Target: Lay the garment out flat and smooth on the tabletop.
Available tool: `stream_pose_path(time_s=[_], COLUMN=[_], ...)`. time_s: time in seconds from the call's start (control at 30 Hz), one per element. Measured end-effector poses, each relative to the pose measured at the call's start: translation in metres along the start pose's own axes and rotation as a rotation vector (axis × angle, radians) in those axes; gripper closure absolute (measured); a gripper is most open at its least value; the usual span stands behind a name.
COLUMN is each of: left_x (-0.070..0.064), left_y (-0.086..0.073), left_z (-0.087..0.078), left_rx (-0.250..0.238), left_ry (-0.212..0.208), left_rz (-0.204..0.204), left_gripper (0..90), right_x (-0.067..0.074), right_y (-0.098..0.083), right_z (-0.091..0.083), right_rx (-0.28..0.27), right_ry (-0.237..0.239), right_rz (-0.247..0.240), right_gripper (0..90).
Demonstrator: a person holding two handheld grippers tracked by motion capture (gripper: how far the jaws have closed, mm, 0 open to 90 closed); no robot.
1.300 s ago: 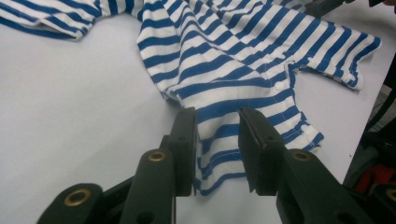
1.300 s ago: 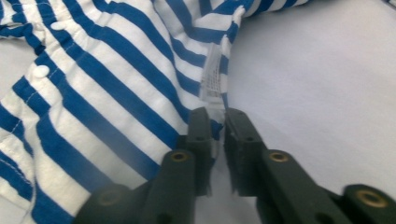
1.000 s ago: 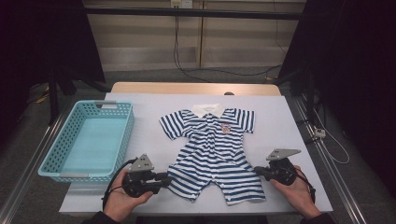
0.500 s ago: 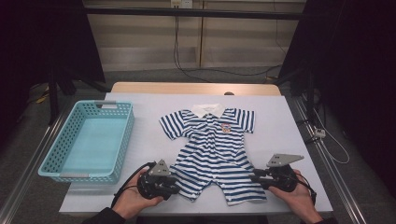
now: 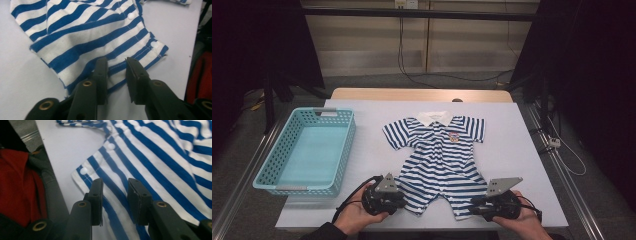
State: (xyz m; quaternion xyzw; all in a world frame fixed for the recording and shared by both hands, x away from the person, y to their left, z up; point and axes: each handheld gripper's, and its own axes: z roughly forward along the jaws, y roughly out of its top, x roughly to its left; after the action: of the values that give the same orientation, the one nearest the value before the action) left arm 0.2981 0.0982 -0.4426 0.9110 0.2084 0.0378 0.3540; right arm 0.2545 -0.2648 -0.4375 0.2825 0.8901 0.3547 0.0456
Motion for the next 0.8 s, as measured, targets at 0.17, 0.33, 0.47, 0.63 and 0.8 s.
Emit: stream_pose_path(time_s=[0.17, 0.33, 0.47, 0.63, 0.8], left_x=[0.002, 0.003, -0.004, -0.014, -0.028], left_y=[0.001, 0.0, -0.001, -0.002, -0.005], left_z=[0.0, -0.002, -0.006, -0.012, -0.008], left_rx=[0.007, 0.014, 0.015, 0.017, -0.021], left_ry=[-0.013, -0.046, -0.088, -0.138, -0.179], left_rz=[-0.011, -0.052, -0.076, -0.057, -0.166], left_gripper=[88.9, 89.9, 90.0, 89.9, 89.9], right_x=[0.0, 0.003, 0.004, 0.007, 0.016], right_y=[-0.001, 0.0, 0.0, 0.001, 0.001], right_z=[0.005, 0.006, 0.005, 0.002, 0.002], right_rx=[0.026, 0.024, 0.023, 0.013, 0.014], right_ry=[-0.009, -0.03, -0.024, 0.017, 0.037], right_rz=[-0.025, -0.025, -0.027, -0.014, -0.034], right_gripper=[69.0, 87.6, 90.0, 90.0, 89.4])
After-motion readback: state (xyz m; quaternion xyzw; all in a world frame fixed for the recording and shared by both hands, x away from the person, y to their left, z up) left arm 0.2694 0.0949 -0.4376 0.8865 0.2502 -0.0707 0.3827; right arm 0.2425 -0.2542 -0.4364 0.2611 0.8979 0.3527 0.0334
